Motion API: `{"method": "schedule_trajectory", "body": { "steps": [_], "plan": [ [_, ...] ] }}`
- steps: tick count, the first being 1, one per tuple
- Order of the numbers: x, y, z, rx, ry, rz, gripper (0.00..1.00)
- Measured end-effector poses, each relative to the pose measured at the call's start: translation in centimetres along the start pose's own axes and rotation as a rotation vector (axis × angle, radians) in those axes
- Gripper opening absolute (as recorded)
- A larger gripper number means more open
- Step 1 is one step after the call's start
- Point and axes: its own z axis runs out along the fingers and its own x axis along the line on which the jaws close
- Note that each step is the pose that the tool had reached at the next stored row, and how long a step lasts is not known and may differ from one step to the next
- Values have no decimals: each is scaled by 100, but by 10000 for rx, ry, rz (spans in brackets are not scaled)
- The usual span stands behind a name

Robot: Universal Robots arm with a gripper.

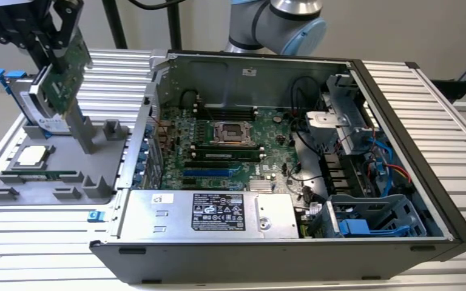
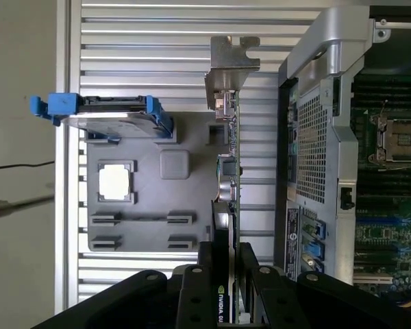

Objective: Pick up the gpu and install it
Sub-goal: 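Pick up the gpu and move the gpu toward the slot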

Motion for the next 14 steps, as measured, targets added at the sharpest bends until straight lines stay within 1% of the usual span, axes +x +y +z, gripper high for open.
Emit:
{"method": "schedule_trajectory", "body": {
  "steps": [14],
  "plan": [
    [-80, 0, 1, -1, 0, 0, 0]
  ]
}}
